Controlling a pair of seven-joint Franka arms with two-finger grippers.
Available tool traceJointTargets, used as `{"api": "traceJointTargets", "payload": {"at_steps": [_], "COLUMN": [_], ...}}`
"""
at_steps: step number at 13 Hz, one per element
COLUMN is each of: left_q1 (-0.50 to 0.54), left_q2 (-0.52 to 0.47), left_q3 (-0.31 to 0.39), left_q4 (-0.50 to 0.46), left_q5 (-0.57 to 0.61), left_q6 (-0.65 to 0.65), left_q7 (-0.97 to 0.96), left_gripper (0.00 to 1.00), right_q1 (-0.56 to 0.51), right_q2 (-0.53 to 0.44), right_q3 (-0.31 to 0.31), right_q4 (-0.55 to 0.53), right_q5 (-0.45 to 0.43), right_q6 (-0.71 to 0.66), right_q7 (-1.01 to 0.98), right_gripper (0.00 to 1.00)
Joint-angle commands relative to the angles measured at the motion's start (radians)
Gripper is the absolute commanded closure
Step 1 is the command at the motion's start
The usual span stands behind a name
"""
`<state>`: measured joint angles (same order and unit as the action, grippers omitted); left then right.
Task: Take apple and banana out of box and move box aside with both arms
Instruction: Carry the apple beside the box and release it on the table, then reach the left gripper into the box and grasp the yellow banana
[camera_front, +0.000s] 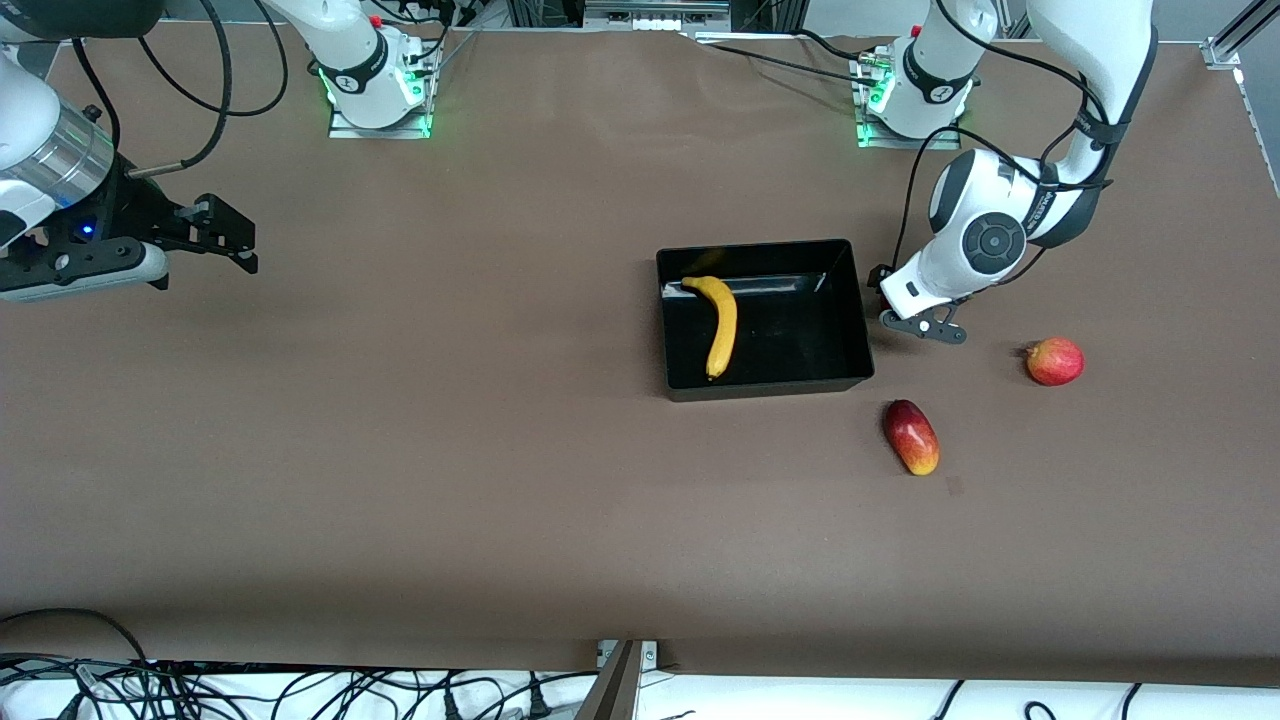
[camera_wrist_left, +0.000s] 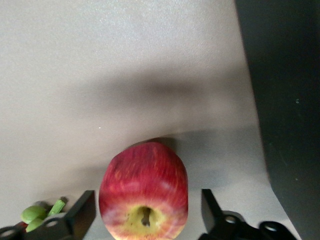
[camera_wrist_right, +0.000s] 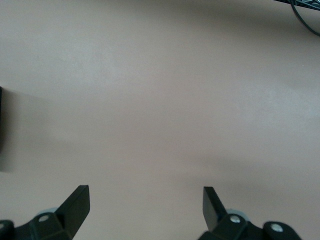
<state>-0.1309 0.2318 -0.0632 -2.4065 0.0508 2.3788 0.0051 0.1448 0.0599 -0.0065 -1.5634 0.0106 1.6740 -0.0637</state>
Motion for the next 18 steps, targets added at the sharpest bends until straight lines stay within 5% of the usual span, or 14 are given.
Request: {"api": "traceJointTargets", "payload": {"at_steps": [1, 6, 8, 13, 18], "left_q1": [0.001, -0.036, -0.059, -0.222, -0.305], "left_q2": [-0.060, -0.060, -0.036, 0.170, 0.322], "left_q3": [0.002, -0.030, -0.108, -0.133, -0.135], "left_q4": [0.024, 0.340, 0.433, 0.644, 0.615], "left_q5": [-0.006, -0.022, -0.043, -0.088, -0.077], "left_q6": [-0.042, -0.404, -0.453, -0.417, -0.193], "left_q7": [0.006, -0.112, -0.247, -0.630, -0.724], "left_gripper": [0.00, 0.00, 0.00, 0.00, 0.00], "right_q1": [-0.004, -0.004, -0.004, -0.004, -0.004], "right_q2": [0.009, 0.009, 0.009, 0.009, 0.009], "right_q3": [-0.003, -0.003, -0.003, -0.003, -0.003], "right_q4": [0.023, 0.023, 0.023, 0.023, 0.023], "right_q5": [-0.003, -0.004, -0.004, -0.006, -0.004], "right_q6": [-0.011, -0.011, -0.011, -0.011, -0.011], "right_q7": [-0.019, -0.019, -0.019, -0.019, -0.019], "right_gripper": [0.00, 0.00, 0.00, 0.00, 0.00]}}
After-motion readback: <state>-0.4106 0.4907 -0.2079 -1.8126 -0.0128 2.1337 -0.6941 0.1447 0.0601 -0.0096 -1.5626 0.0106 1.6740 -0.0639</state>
